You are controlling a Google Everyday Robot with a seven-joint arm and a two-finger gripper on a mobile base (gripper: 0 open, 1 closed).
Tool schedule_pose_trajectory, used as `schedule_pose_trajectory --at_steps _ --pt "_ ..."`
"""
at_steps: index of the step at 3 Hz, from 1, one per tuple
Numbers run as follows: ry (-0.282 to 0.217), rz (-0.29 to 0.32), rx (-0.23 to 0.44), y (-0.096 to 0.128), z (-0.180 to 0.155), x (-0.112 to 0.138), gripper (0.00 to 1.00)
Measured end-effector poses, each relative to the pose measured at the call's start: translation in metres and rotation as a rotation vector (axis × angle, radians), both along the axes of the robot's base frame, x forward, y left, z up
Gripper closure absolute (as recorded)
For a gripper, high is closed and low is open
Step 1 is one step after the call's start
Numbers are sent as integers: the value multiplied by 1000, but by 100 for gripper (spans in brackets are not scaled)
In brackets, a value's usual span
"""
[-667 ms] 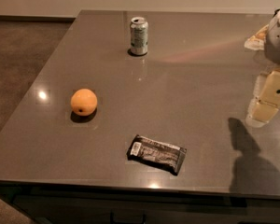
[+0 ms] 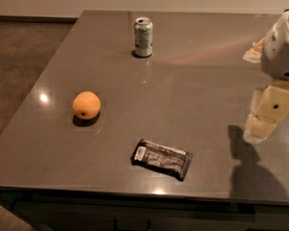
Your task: Pick rxbar chocolate
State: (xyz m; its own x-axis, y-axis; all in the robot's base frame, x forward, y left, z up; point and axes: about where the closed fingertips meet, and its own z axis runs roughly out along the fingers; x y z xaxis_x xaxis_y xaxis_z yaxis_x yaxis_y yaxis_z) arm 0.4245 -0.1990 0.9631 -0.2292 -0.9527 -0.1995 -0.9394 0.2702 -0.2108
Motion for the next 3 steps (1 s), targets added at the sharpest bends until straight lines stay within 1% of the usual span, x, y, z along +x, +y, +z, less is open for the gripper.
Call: schedule_pose_trajectory --at_steps 1,2,3 --pt "28 12 3 20 -15 -14 0" --pt "50 9 19 46 -34 -21 0" --pt "89 18 60 81 -61 -26 0"
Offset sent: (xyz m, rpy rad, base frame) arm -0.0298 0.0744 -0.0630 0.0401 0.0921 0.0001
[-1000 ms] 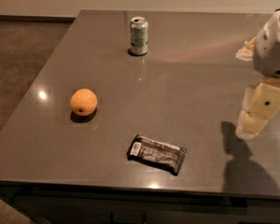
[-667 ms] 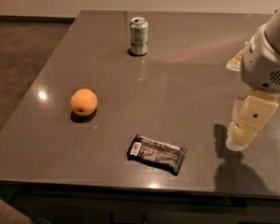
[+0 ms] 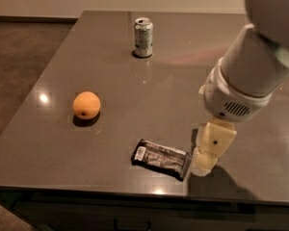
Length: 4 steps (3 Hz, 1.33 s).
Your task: Pick rxbar chocolate
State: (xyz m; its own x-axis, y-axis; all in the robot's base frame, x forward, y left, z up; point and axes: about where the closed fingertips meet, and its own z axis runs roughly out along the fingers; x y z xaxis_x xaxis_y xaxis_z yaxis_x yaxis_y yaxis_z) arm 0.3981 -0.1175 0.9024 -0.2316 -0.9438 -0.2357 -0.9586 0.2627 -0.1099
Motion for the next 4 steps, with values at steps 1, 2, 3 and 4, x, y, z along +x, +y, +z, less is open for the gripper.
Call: schedule_pose_trajectory --at_steps 1,2,3,4 --pt "25 23 25 28 -18 -9 0" --pt "36 45 33 45 -36 -17 0" --pt "39 67 34 57 -51 -14 0" --pt "49 86 31 66 -63 -9 0"
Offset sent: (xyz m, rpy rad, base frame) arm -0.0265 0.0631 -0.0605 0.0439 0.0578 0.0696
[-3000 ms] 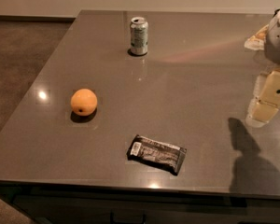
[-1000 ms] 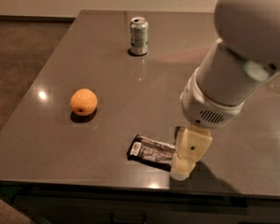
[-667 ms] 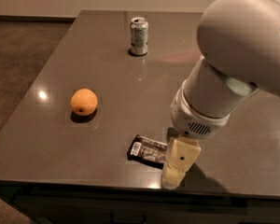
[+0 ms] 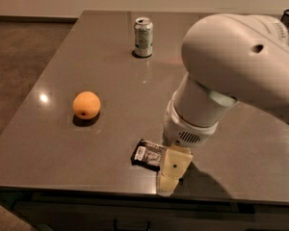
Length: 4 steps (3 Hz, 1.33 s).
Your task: Pick rxbar chocolate
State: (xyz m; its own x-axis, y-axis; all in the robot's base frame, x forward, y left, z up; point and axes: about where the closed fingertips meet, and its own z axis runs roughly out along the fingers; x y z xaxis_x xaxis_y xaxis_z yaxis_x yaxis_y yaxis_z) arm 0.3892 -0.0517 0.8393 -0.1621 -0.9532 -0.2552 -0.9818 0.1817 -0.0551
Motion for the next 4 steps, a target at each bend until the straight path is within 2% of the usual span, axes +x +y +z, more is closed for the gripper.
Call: schedule_pose_trajectory --at_steps 1,3,4 --pt "5 10 1 6 -6 2 8" --pt "7 13 10 11 -5 -1 70" --pt "3 11 18 12 3 -1 93"
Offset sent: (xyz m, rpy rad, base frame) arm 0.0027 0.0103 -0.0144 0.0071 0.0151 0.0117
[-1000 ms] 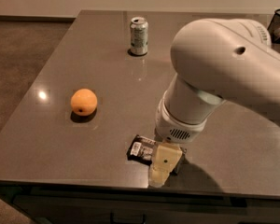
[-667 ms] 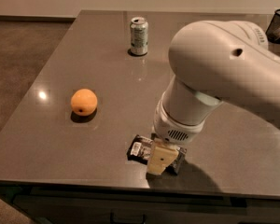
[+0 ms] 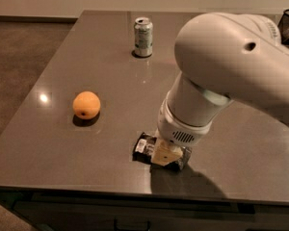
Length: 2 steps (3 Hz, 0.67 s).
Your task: Pick rxbar chocolate
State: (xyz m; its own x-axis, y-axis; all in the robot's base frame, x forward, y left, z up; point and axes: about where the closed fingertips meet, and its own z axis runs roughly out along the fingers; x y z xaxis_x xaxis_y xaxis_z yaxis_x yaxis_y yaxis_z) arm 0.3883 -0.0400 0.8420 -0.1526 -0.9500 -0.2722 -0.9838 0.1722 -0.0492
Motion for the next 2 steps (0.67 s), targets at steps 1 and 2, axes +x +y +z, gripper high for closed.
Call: schedule_pose_trajectory --at_steps 1,2 --pt "-3 -3 24 0 23 4 100" --pt "-9 -9 50 -1 51 10 100"
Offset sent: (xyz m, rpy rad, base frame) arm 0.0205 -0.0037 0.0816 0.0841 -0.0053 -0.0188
